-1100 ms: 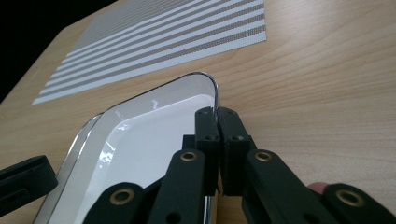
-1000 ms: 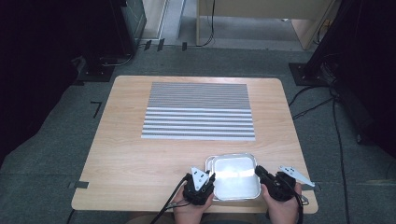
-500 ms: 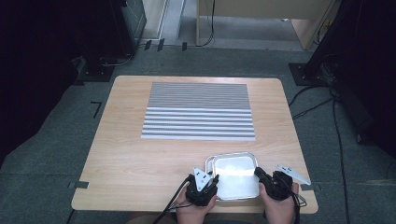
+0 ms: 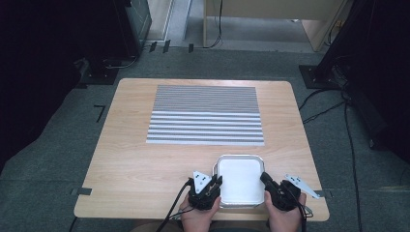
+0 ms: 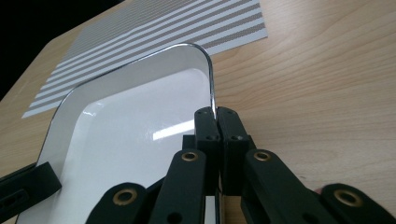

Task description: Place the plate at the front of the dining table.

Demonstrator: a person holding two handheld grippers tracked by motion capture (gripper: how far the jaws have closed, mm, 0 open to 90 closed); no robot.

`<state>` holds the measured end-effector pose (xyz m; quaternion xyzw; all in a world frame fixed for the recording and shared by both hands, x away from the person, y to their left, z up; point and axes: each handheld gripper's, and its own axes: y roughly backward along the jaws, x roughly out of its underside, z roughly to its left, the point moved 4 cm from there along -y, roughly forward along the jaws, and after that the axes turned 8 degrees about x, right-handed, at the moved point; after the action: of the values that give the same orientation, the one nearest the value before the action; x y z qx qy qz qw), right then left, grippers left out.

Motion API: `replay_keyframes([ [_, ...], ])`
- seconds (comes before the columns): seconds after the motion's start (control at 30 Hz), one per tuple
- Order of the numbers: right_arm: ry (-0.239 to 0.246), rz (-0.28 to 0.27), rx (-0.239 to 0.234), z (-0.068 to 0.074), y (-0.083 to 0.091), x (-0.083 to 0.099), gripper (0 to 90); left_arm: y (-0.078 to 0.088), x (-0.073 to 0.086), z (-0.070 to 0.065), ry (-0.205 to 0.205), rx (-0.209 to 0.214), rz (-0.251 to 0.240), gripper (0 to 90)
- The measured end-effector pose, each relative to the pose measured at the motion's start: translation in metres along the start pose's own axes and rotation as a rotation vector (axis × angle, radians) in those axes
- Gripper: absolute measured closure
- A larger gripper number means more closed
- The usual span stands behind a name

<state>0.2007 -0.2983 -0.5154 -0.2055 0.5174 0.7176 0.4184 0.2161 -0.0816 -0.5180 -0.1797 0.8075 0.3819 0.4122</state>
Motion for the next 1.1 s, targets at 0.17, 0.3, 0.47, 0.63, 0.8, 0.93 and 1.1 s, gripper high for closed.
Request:
replay_keyframes([
  [0.17,0.069,-0.026,0.005,0.012,0.003,0.001,89.2,0.004,-0.003,0.006,0.050,-0.014,-0.043,85.9],
  [0.3,0.086,-0.038,-0.006,0.019,0.004,-0.002,89.3,0.008,-0.011,0.011,0.079,-0.012,-0.070,88.3],
  [0.47,0.144,-0.074,-0.007,0.032,0.005,-0.010,89.3,0.012,-0.018,0.019,0.104,-0.006,-0.096,89.0],
  [0.63,0.159,-0.065,-0.029,0.042,-0.001,-0.013,89.1,0.016,-0.024,0.029,0.107,-0.015,-0.107,89.7],
  [0.8,0.179,-0.051,-0.055,0.053,-0.012,-0.020,89.3,0.020,-0.031,0.039,0.113,-0.031,-0.124,89.7],
  [0.93,0.205,-0.058,-0.048,0.061,-0.016,-0.024,89.3,0.020,-0.036,0.045,0.115,-0.039,-0.131,89.8],
  [1.1,0.194,-0.061,-0.054,0.070,-0.026,-0.034,89.5,0.018,-0.051,0.053,0.092,-0.051,-0.141,89.8],
])
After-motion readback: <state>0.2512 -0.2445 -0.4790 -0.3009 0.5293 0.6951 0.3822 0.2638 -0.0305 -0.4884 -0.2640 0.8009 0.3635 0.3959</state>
